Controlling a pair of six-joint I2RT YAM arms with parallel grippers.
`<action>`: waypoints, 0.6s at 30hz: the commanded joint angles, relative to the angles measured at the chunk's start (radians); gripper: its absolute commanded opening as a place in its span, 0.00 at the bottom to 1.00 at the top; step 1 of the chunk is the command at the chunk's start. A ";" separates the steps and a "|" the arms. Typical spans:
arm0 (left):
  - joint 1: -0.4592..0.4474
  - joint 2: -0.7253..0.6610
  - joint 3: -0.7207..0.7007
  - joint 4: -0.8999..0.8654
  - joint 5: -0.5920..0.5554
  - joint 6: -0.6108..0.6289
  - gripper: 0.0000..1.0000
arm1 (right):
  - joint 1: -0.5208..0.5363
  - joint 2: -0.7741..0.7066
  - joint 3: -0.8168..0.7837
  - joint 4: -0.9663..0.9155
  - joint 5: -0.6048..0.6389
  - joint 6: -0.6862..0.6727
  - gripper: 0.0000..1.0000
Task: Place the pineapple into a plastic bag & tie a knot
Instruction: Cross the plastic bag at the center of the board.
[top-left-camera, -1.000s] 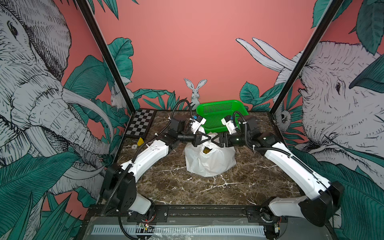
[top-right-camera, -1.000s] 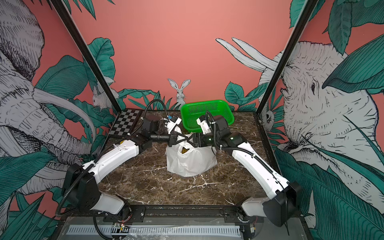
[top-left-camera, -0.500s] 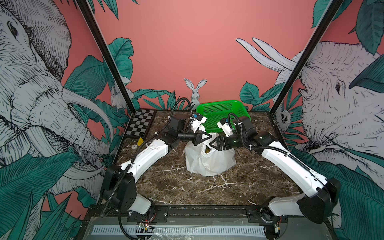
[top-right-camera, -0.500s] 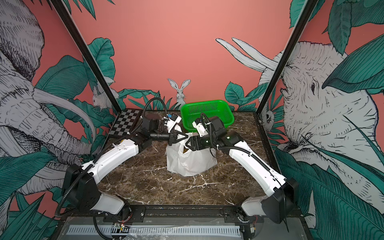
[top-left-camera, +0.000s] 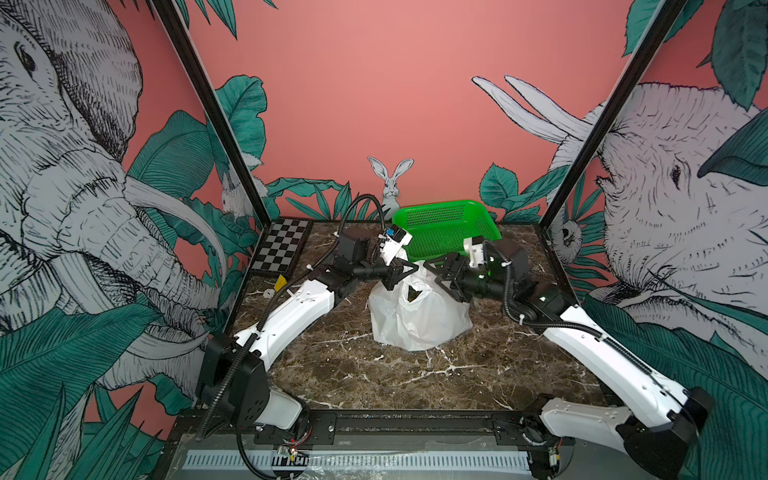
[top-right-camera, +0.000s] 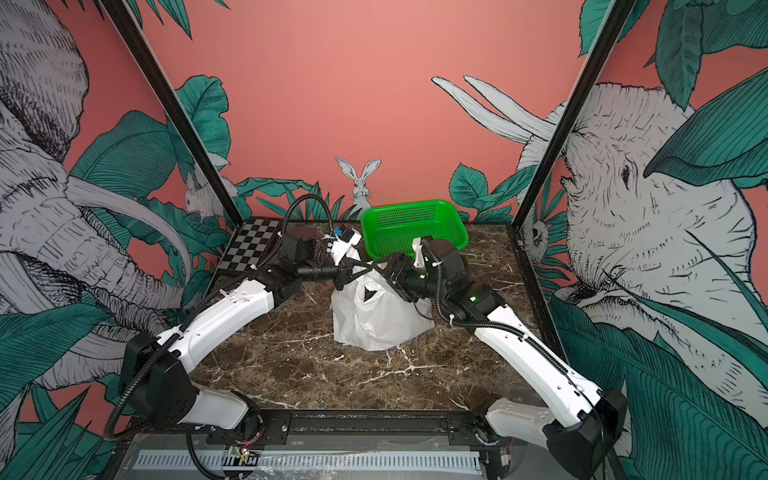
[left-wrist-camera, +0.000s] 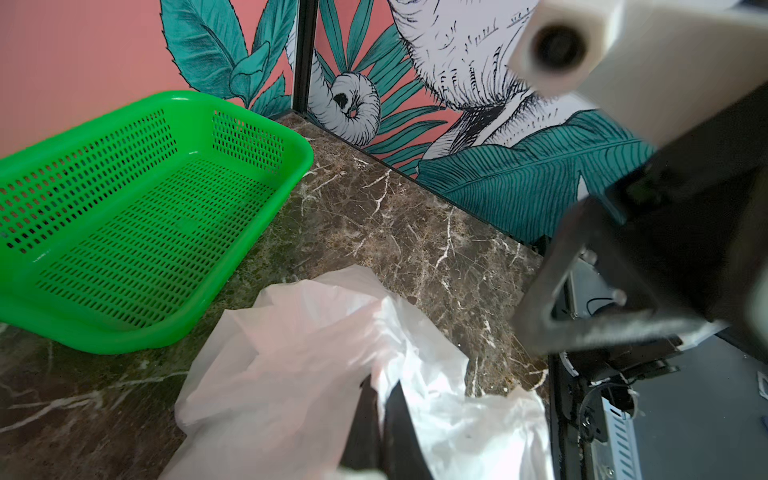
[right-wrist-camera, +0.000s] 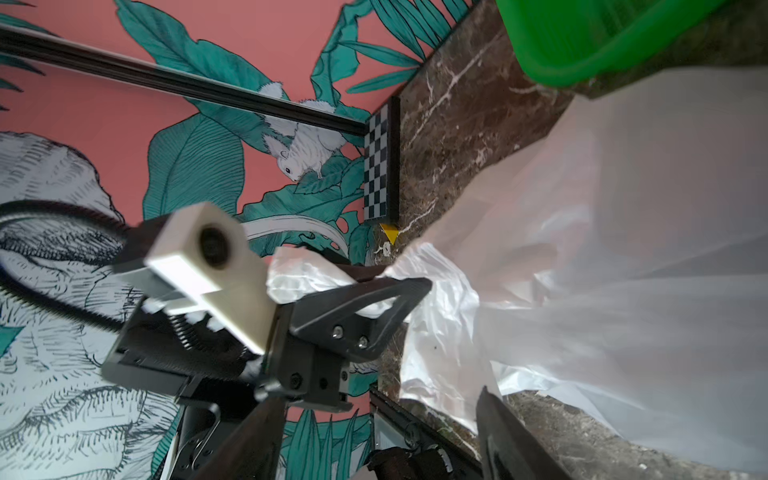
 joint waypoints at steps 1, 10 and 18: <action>-0.004 -0.058 0.040 0.005 -0.017 0.051 0.00 | 0.033 0.010 0.001 0.161 0.121 0.243 0.72; -0.006 -0.073 0.026 0.004 -0.012 0.045 0.00 | 0.046 0.033 0.007 0.195 0.179 0.263 0.72; -0.006 -0.080 0.022 -0.002 -0.012 0.056 0.00 | 0.112 0.091 -0.034 0.272 0.231 0.385 0.72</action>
